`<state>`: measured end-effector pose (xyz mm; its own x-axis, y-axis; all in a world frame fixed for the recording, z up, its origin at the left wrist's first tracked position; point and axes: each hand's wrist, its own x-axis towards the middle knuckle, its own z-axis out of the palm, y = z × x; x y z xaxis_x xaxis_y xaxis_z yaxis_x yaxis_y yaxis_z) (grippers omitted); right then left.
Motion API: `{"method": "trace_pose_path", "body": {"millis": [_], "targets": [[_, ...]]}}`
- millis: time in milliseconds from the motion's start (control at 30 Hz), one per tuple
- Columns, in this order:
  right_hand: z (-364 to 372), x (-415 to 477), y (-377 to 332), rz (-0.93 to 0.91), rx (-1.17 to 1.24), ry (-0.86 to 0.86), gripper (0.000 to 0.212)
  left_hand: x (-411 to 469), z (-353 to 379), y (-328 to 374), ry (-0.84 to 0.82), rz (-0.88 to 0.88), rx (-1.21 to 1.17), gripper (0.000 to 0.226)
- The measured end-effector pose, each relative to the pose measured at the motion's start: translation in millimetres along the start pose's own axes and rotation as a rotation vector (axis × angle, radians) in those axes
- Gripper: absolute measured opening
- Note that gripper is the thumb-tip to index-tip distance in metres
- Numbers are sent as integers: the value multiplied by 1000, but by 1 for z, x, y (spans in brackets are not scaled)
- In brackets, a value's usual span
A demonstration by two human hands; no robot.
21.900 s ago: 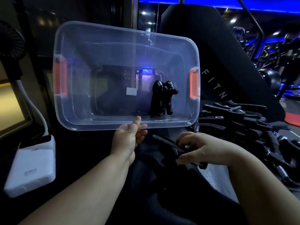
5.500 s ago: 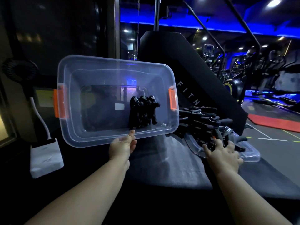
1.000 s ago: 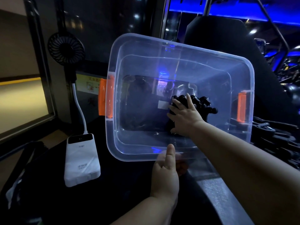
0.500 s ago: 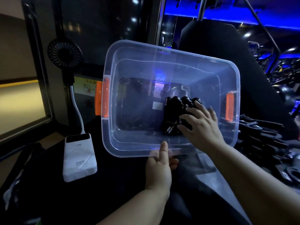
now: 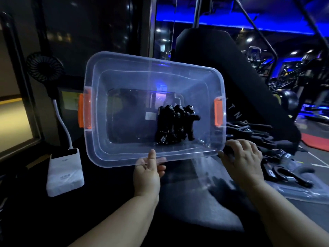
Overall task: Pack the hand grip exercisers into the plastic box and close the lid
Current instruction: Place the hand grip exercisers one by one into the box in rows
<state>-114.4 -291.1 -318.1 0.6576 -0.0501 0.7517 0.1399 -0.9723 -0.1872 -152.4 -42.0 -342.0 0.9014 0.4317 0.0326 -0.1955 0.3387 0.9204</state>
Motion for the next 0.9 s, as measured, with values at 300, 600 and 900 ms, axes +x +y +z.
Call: {"method": "trace_pose_path", "body": {"millis": [300,600,900], "targets": [[-4,-8,37,311,-54,-57,47,1,3,0,24,2,-2,29],[-1,0,46,432,-23,-176,63,1,3,0,18,13,3,28],[2,15,61,486,-71,-271,57,0,4,0,10,24,15,29]]}}
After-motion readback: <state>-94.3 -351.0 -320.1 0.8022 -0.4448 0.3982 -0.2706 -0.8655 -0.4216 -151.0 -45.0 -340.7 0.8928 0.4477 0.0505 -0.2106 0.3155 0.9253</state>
